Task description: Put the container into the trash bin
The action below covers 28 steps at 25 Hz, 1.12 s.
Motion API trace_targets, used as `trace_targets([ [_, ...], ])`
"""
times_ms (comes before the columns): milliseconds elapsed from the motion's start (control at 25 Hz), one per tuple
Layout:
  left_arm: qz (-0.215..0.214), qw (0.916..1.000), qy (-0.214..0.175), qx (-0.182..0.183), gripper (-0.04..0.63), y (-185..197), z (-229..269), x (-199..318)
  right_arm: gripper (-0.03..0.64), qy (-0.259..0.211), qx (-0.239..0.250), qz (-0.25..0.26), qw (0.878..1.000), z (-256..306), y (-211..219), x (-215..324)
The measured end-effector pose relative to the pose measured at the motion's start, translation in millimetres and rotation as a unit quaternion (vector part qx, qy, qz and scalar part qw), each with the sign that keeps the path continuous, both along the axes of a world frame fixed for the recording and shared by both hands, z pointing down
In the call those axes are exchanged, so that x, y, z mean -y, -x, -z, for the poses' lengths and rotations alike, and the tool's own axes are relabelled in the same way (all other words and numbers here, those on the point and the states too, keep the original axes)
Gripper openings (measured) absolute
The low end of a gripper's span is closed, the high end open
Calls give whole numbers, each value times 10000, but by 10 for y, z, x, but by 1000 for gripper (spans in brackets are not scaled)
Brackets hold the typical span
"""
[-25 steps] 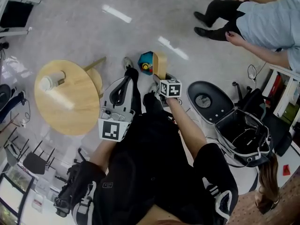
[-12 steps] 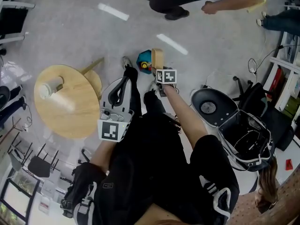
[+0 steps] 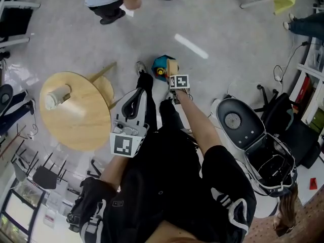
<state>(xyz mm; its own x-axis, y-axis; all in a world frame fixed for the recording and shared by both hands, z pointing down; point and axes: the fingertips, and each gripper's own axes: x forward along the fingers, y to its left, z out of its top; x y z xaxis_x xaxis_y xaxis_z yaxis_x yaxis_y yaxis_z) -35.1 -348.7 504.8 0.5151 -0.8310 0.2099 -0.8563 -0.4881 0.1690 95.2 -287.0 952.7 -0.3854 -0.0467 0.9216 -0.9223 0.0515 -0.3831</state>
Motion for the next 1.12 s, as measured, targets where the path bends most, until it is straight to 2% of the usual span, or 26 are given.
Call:
trace_targets([
  [120,-16,10000,37,54,29,4,-45,3,241,106,51,-90,9999,-157,22,-1],
  [280,-11,9999,140,89,29,49,-121,-13,270,-3,-16,-275,9996,-235,3,81],
  [600,-19,9998,157,74,29,134,-147,-9,268,-37,-77,-356,9993,-219,34,141],
  [640,-14,9999,143,70,29,144,-137,-16,264,-47,-88,-350,9993,-205,41,138],
  [720,-4,9999,103,59,28,151,-123,-27,205,-125,-138,-349,9992,-164,27,163],
  [840,-20,10000,22,52,29,141,-73,-37,131,-388,-101,-399,9984,33,0,295],
  [920,51,10000,-39,-70,29,161,24,-49,112,-645,38,-460,9968,329,18,400],
  [1040,199,9994,-205,-184,29,212,215,-71,83,-1328,154,-285,9906,943,26,585],
  [1120,228,9990,-340,-152,28,204,338,-94,74,-1936,97,-106,9810,1419,-43,724],
])
